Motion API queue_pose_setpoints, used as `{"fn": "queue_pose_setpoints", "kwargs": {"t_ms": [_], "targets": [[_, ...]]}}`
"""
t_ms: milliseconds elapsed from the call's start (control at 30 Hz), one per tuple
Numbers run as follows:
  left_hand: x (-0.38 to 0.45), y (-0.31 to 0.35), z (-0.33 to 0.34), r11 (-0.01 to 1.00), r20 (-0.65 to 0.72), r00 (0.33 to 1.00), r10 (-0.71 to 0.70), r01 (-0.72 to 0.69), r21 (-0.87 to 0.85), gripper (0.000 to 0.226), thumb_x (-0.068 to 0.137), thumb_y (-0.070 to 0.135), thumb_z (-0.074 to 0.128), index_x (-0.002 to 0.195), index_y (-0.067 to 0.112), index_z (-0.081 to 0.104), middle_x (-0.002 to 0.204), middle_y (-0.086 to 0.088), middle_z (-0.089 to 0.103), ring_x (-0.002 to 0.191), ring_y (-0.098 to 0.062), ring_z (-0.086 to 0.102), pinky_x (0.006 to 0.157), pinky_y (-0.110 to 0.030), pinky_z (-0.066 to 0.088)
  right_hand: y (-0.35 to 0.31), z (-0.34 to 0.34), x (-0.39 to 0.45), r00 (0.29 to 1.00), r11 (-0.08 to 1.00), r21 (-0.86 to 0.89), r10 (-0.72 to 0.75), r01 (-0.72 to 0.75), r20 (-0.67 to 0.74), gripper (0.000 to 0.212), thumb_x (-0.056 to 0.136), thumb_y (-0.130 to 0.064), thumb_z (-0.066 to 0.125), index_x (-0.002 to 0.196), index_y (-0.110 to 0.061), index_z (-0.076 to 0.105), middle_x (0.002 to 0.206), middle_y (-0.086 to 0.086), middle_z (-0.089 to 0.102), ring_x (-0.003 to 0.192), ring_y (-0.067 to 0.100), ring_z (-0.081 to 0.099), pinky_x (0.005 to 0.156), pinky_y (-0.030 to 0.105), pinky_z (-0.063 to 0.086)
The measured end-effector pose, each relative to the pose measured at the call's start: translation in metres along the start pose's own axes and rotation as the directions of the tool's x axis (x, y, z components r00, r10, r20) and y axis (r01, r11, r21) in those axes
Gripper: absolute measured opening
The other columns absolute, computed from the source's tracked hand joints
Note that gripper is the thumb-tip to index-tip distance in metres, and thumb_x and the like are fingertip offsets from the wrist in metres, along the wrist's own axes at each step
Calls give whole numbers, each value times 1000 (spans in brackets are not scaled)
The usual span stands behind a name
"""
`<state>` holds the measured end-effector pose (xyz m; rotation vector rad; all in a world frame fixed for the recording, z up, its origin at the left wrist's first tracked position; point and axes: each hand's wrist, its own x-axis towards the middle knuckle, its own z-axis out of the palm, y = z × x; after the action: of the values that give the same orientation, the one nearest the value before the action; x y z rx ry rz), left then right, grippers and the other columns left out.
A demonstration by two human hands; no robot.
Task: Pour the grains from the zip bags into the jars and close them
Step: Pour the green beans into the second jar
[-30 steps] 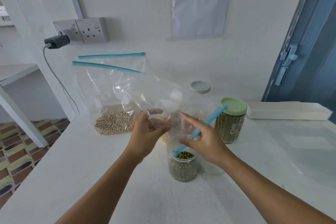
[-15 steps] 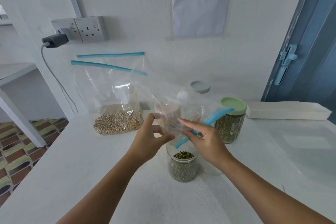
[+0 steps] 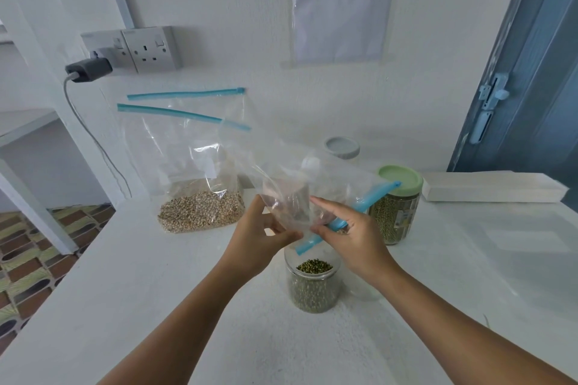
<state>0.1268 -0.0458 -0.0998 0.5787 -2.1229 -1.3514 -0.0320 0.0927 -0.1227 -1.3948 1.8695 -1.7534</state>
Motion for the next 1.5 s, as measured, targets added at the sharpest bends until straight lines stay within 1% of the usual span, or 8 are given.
{"fn": "queue_pose_setpoints", "kwargs": {"t_ms": [233,400,533,933,1100,1233,1367,1500], "targets": [[1,-6,-1,997,-6,1000,9,-8,72,48,84,11,86,118,26,55,102,8,76,95,-11,73,80,-18,56,4,-1,0,1000,1000,-22,-8,9,20,57,93,-7,76,133,-44,64,98,-14,72,99,9,70,90,16,55],[3,-10,2,995,-45,998,32,-28,93,50,78,17,92,114,24,56,102,5,74,90,-17,70,78,-28,58,4,2,-1,1000,998,-56,-2,3,14,60,91,-4,77,132,-45,64,94,-14,71,99,6,68,93,16,55],[1,-8,0,997,14,1000,-3,2,75,48,88,15,83,123,24,52,101,9,78,98,-9,72,83,-19,53,0,1,-2,998,1000,-31,4,-2,68,59,99,-1,66,139,-44,60,116,-27,70,114,2,66,98,17,53],[-4,-5,-3,993,14,994,-112,111,45,51,89,23,83,125,27,47,90,-4,77,99,-15,73,104,-48,51,-4,-1,-3,993,995,21,94,-96,76,60,100,5,62,139,-41,62,117,-15,73,115,5,69,102,30,56],[-8,-5,-8,992,27,992,-126,126,27,85,82,32,87,145,32,30,105,-1,76,104,-6,70,104,-35,52,-8,0,-5,989,993,17,118,-120,87,59,103,3,56,137,-44,64,131,-17,68,117,9,68,96,32,59],[-17,-1,-20,995,-172,980,-96,99,10,117,68,50,86,155,31,10,125,1,55,111,-8,60,90,-23,51,-19,-6,-4,987,993,17,118,-120,106,56,104,9,46,137,-31,66,135,-19,64,73,-19,61,59,7,45],[-21,7,-33,996,-412,909,67,-34,87,98,67,56,81,137,34,15,132,-9,40,114,-20,55,97,-30,50,-22,-7,-2,992,996,24,83,-86,94,63,100,14,44,129,-36,69,129,-24,67,68,-10,61,59,7,42],[-16,30,-47,951,-352,910,218,-118,286,83,76,57,76,132,34,20,139,-7,31,126,-19,46,108,-32,44,-24,-7,3,993,996,18,83,-84,80,66,95,16,44,115,-39,76,126,-20,67,91,3,70,71,10,44]]}}
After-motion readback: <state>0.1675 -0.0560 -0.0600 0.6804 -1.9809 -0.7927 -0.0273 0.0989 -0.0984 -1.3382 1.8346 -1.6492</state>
